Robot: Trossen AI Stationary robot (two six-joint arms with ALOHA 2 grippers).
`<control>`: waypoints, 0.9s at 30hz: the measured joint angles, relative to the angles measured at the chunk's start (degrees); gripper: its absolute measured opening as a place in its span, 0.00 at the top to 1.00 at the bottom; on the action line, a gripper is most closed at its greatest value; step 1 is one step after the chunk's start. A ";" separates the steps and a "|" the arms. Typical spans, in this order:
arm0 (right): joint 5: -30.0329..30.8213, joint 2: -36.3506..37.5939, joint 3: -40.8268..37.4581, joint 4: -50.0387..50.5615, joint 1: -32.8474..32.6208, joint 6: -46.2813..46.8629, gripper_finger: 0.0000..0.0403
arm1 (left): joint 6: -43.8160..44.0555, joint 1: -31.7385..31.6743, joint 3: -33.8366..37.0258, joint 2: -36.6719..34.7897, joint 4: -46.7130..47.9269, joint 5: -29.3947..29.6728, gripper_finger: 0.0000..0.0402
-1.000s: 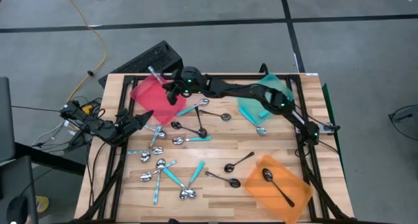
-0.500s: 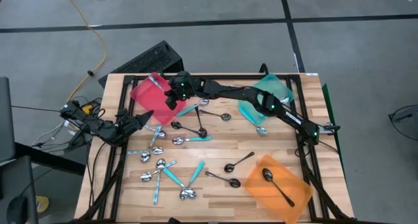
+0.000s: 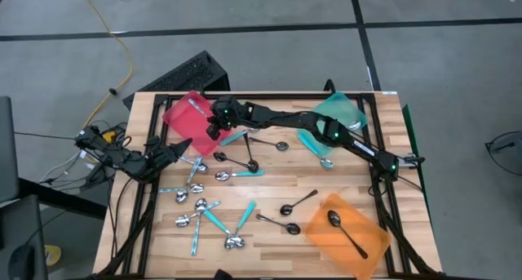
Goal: Sort silverware by color (type)
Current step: Put the blue patterned spoon into the red bin
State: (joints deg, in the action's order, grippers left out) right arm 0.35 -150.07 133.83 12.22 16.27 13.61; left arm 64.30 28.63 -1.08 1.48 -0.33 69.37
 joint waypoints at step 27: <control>2.25 -0.32 -0.16 6.00 -0.09 -1.65 0.93 | 0.01 -0.01 0.00 0.00 0.40 0.03 0.69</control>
State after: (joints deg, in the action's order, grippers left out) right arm 2.60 -150.39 133.67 18.22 16.19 11.95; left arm 64.31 28.62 -1.08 1.48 0.08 69.41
